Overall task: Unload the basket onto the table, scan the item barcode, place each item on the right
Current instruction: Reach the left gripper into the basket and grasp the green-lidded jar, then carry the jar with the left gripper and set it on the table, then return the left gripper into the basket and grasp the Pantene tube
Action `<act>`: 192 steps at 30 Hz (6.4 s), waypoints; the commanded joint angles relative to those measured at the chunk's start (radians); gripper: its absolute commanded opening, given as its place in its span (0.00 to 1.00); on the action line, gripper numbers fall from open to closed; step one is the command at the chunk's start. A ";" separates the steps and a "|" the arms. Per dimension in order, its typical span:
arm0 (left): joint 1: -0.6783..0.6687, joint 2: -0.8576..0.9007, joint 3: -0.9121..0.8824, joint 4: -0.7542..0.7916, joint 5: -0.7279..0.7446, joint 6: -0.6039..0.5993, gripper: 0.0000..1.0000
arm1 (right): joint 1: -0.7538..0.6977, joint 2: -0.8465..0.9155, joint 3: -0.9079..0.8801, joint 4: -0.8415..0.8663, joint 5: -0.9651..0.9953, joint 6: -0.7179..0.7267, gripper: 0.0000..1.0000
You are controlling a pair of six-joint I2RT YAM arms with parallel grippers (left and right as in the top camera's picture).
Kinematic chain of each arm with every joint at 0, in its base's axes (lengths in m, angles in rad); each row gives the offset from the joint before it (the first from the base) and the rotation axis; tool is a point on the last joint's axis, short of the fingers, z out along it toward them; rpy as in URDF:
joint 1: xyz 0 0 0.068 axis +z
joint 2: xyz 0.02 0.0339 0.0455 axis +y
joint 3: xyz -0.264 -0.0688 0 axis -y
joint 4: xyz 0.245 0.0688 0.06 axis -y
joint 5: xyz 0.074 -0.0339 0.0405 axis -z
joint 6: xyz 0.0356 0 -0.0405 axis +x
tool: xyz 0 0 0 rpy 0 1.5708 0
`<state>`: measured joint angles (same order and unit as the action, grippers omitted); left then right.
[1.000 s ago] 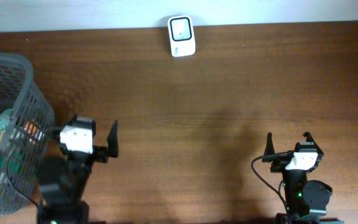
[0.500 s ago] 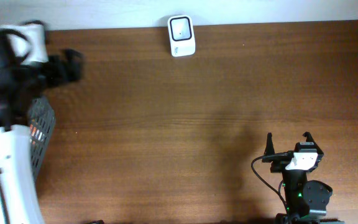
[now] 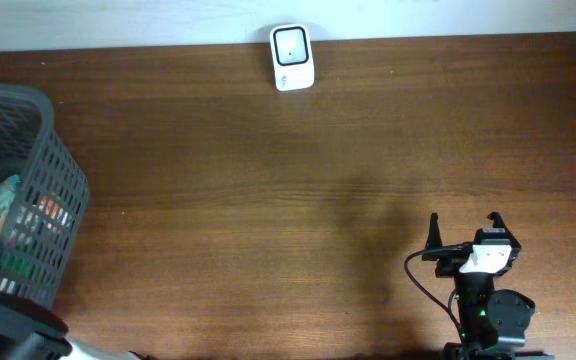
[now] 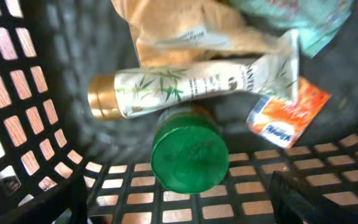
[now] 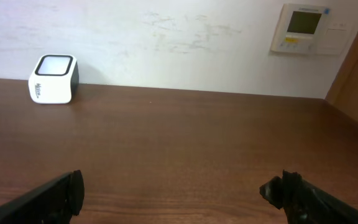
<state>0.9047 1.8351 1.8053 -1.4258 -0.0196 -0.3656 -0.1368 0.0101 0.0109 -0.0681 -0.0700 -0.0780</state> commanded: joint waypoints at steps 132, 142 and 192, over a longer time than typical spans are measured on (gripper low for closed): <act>-1.007 -0.144 0.297 0.410 0.151 0.310 0.99 | 0.006 -0.007 -0.005 -0.004 0.001 0.008 0.98; -0.708 -0.156 0.297 0.385 0.155 0.194 1.00 | 0.006 -0.007 -0.005 -0.004 0.001 0.008 0.98; -0.100 -0.148 -0.388 0.386 -0.101 0.311 0.79 | 0.006 -0.007 -0.005 -0.004 0.001 0.008 0.98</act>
<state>0.7994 1.6920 1.4960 -1.0977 -0.1062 -0.2489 -0.1368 0.0101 0.0109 -0.0681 -0.0696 -0.0780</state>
